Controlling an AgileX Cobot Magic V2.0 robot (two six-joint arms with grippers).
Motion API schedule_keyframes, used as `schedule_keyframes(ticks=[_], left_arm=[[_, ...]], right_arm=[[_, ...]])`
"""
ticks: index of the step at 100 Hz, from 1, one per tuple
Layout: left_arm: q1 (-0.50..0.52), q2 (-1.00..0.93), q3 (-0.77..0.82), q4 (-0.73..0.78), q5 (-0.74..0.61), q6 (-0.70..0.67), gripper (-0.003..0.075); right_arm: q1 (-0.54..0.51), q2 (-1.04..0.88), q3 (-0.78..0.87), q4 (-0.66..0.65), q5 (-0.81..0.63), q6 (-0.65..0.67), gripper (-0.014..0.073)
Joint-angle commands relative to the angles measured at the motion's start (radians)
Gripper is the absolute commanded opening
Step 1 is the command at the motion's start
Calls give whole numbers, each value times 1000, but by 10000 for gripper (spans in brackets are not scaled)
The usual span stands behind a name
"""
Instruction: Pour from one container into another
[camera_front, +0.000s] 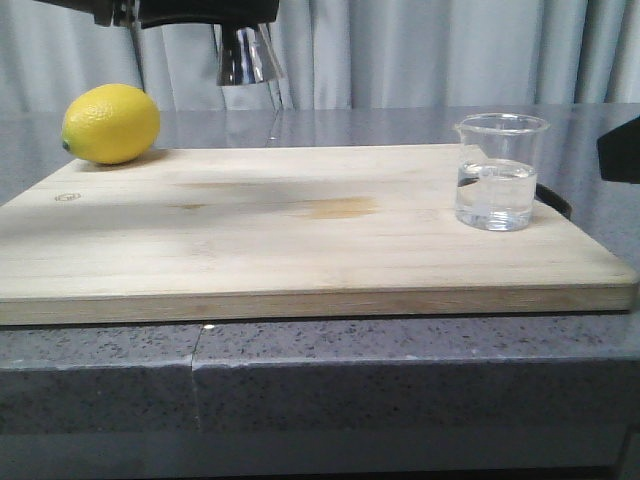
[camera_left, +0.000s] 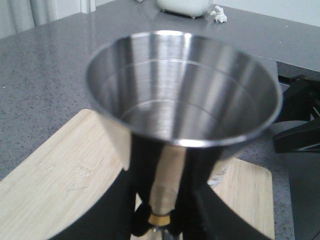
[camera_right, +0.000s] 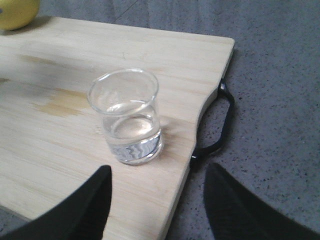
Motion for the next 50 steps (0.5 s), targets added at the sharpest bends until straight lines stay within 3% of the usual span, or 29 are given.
schedule_keyframes(ticks=[1, 50], left_arm=[[-7, -47, -33, -67, 51, -12, -20], [-7, -47, -33, -67, 53, -12, -20]], right_arm=[[2, 27, -17, -1, -133, -10, 428], [82, 301, -17, -89, -476, -10, 428]])
